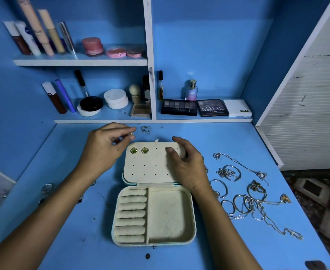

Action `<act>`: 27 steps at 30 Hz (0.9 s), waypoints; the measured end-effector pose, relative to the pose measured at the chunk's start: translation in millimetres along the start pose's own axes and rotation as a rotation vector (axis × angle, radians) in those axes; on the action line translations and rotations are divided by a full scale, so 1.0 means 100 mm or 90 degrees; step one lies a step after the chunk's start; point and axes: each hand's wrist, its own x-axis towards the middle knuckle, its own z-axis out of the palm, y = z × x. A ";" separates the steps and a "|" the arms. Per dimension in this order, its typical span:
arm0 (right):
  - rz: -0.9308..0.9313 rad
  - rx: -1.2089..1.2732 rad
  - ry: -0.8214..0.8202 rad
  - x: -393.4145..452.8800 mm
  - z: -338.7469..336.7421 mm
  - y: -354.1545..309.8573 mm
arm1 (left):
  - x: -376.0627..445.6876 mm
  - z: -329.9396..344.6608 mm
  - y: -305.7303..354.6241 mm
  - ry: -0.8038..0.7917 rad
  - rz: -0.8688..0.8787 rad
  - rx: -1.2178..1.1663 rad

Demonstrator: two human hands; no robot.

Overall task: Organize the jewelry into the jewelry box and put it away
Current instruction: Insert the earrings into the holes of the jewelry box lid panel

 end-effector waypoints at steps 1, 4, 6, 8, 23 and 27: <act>-0.004 -0.004 -0.001 0.01 0.00 0.01 | 0.00 0.00 0.03 -0.010 0.007 -0.003; -0.007 -0.003 -0.001 0.01 0.01 0.02 | -0.02 0.03 0.11 -0.038 0.007 -0.037; -0.008 -0.004 0.001 0.02 0.01 0.03 | -0.04 0.05 0.16 -0.054 -0.023 -0.084; -0.012 -0.012 0.005 0.02 0.01 0.04 | -0.05 0.07 0.21 -0.067 -0.066 -0.114; -0.010 -0.031 0.007 0.04 0.01 0.10 | -0.06 0.26 0.21 -0.085 0.050 0.057; -0.012 -0.030 0.008 0.05 0.01 0.11 | -0.05 0.32 0.23 -0.075 0.014 0.064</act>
